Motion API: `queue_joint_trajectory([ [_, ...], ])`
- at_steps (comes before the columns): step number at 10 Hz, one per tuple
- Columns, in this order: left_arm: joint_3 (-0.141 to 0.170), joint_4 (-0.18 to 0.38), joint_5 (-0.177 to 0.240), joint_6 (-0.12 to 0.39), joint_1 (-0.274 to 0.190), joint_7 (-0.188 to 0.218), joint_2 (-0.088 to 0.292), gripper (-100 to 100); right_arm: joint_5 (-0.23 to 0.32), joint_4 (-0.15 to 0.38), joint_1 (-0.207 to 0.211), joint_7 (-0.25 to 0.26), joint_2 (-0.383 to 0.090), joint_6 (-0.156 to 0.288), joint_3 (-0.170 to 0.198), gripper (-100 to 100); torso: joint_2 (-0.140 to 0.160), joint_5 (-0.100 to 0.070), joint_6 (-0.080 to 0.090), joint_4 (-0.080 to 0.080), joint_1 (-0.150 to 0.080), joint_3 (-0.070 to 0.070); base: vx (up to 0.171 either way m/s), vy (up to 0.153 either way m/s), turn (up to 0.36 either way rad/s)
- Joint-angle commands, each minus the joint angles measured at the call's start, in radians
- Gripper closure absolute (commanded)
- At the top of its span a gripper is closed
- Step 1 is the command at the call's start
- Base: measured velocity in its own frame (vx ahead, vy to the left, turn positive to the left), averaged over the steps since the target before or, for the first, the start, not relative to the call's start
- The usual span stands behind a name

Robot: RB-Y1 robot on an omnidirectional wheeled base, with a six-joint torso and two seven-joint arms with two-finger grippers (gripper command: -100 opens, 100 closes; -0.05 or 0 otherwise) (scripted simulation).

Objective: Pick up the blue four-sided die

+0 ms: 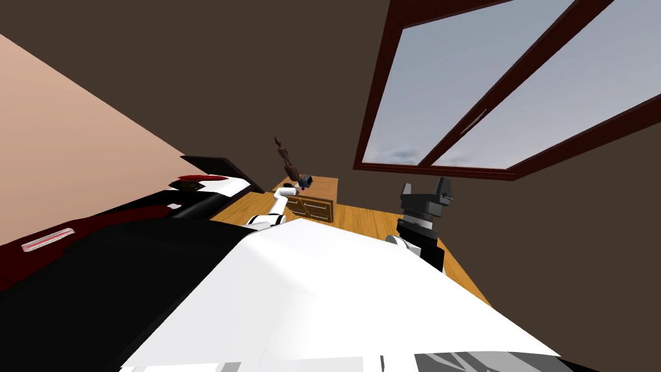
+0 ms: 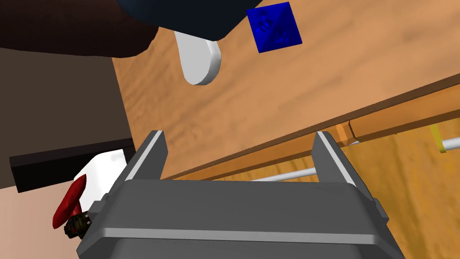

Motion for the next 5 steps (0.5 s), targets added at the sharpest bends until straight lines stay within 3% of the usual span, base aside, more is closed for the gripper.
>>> queue_joint_trajectory([
  [1,0.006,0.050,0.019,0.049,-0.045,0.015,0.008,-100,0.000,0.000,0.000,0.000,0.000,0.000,0.000,0,0.000,0.000,0.000,0.000,0.000,0.000,0.027,0.057,-0.044],
  [2,0.006,0.075,0.019,0.049,-0.045,0.015,0.008,-100,0.000,0.000,0.000,0.000,0.000,0.000,0.000,0,0.000,0.000,0.000,0.000,0.001,0.000,0.030,0.045,-0.038],
  [5,0.016,0.164,0.038,0.130,-0.120,0.044,0.013,-100,0.000,0.000,0.000,0.000,0.000,0.000,0.000,0,0.000,0.000,0.000,0.000,0.000,0.000,0.032,0.053,-0.045],
])
